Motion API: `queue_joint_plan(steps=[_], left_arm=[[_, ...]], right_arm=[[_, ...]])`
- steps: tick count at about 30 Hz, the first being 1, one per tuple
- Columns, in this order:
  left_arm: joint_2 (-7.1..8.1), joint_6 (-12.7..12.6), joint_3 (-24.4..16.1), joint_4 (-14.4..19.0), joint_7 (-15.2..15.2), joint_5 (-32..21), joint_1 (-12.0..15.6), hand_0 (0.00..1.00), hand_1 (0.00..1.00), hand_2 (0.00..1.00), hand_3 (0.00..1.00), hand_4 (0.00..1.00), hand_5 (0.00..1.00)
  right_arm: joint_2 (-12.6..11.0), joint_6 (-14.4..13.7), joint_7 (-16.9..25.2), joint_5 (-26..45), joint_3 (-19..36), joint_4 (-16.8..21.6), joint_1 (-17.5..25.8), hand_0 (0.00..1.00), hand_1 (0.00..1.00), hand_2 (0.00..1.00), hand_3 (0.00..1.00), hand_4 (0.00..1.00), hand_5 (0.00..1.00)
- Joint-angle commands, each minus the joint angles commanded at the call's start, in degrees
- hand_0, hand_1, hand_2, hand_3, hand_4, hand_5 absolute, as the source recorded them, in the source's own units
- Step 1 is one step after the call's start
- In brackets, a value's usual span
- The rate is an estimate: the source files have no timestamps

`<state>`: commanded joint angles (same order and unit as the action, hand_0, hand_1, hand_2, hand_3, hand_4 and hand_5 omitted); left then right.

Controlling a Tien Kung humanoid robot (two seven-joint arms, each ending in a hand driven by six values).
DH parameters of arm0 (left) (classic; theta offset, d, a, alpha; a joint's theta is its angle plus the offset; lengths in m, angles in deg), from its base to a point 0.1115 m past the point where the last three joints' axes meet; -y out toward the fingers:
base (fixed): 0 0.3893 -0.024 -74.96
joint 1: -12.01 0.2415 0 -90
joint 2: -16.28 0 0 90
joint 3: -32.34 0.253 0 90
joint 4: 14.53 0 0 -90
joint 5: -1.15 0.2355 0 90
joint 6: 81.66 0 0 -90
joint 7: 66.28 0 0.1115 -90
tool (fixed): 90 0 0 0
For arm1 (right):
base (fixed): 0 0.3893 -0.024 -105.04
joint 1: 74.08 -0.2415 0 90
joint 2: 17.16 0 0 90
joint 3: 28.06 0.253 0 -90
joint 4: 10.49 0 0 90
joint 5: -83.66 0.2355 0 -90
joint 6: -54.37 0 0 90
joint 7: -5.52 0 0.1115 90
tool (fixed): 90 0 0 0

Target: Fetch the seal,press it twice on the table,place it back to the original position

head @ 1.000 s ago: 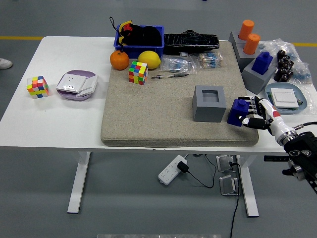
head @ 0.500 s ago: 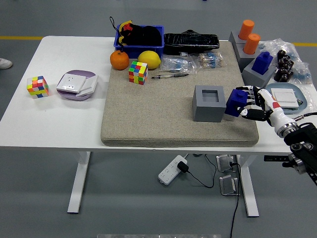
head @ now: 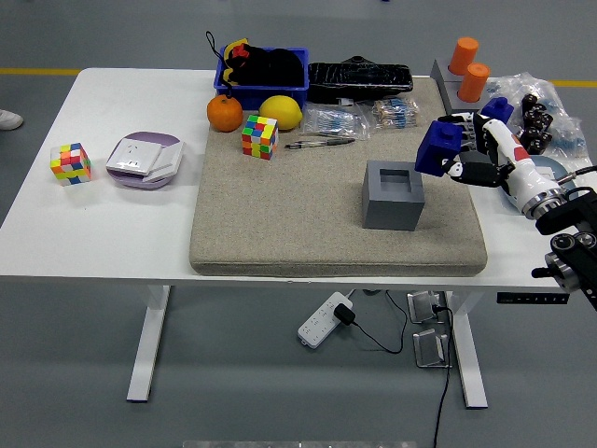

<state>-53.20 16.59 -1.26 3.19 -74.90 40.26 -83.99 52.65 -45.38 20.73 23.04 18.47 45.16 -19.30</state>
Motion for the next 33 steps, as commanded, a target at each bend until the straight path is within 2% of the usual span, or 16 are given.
queue_joint_plan(steps=[17, 33], left_arm=[[0.28, 0.04, 0.22, 0.05, -0.01, -0.13, -0.21, 0.819, 0.800, 0.765, 0.817, 0.779, 0.273], [0.66, 0.06, 0.98, 0.20, -0.02, -0.22, -0.39, 0.819, 0.800, 0.766, 0.817, 0.780, 0.274]], right_arm=[[0.70, 2.45, -1.85, 2.48, -8.79, -0.11, -5.66, 0.535, 0.410, 0.391, 0.422, 0.530, 0.002], [1.88, 3.69, -2.03, 3.48, -13.04, -4.75, -8.49, 0.535, 0.408, 0.389, 0.424, 0.535, 0.002]])
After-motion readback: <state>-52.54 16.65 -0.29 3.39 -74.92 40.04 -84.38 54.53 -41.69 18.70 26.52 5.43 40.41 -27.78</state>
